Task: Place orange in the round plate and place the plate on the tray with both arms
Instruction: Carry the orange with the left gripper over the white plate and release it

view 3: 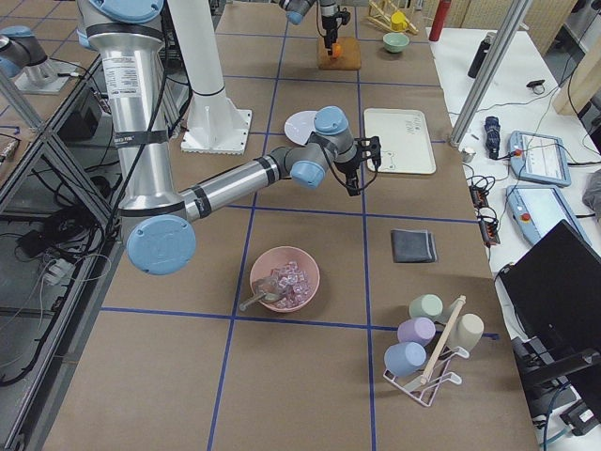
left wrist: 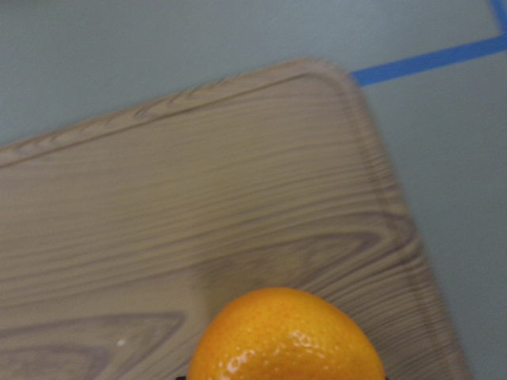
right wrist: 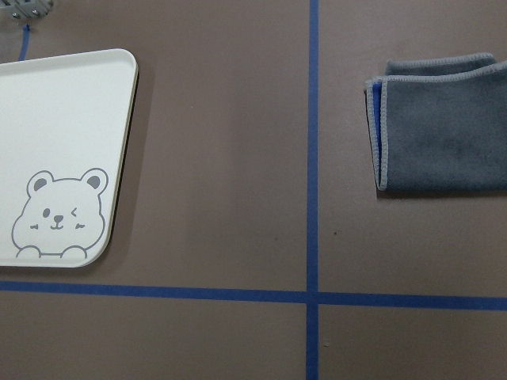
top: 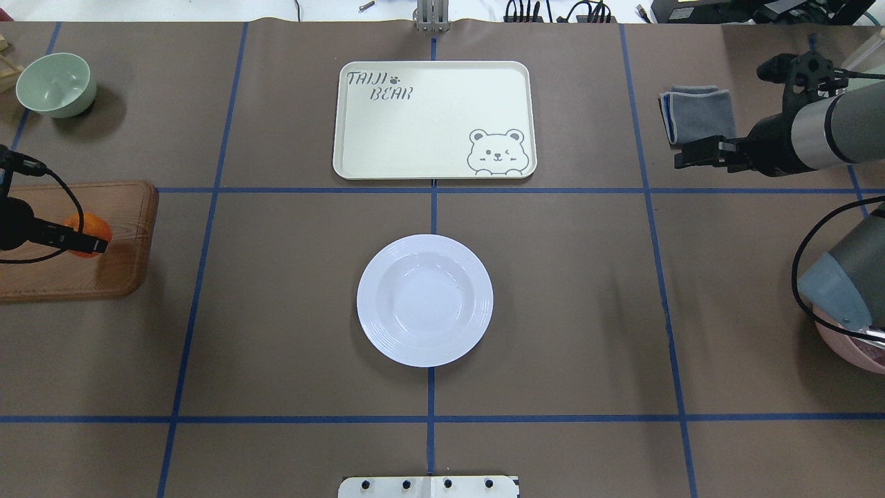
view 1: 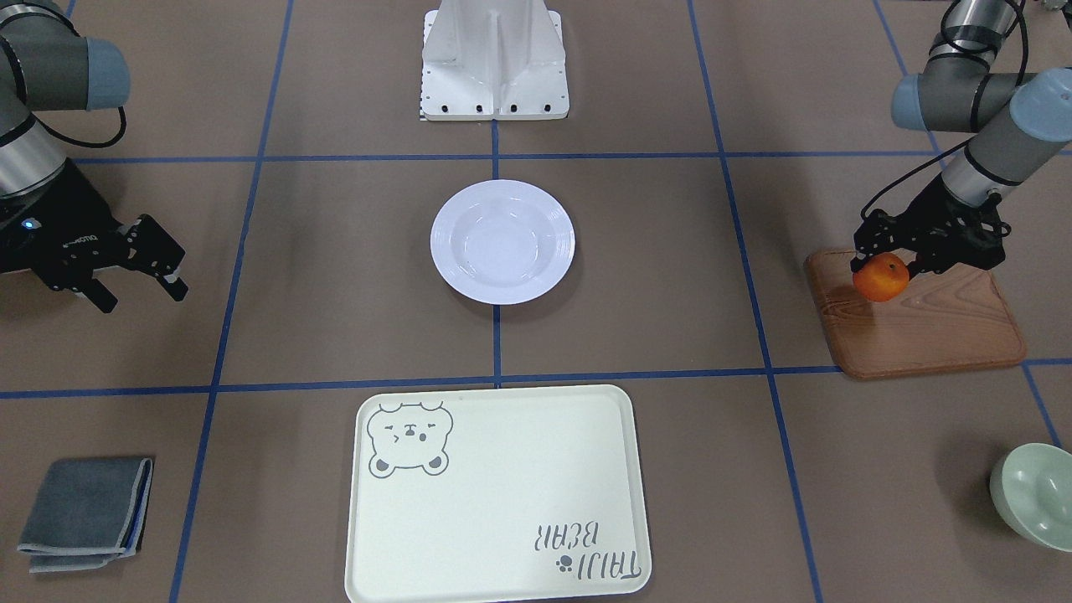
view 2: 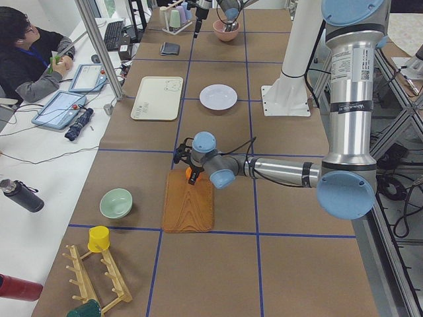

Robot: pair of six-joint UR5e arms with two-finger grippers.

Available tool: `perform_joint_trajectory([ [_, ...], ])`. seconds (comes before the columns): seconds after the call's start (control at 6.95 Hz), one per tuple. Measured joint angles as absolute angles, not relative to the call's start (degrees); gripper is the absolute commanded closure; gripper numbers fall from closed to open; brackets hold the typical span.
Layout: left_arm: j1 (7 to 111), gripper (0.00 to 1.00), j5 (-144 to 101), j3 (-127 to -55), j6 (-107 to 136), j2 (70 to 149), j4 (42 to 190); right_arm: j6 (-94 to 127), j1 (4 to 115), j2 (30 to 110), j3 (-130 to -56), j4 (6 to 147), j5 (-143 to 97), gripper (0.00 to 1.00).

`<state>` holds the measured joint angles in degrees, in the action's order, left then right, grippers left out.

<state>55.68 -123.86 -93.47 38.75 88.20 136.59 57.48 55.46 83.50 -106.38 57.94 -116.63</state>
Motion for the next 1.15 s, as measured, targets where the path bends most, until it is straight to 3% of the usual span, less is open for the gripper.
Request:
perform_joint_trajectory([
  [0.58,51.90,1.00,-120.69,-97.15,55.92,100.53,129.92,57.86,54.97,83.18,-106.27,57.76,-116.59,0.00],
  [1.15,37.31,1.00,-108.25,-99.92,68.52,119.83,105.16,58.06,53.71,83.08,-106.19,57.58,-115.04,0.00],
])
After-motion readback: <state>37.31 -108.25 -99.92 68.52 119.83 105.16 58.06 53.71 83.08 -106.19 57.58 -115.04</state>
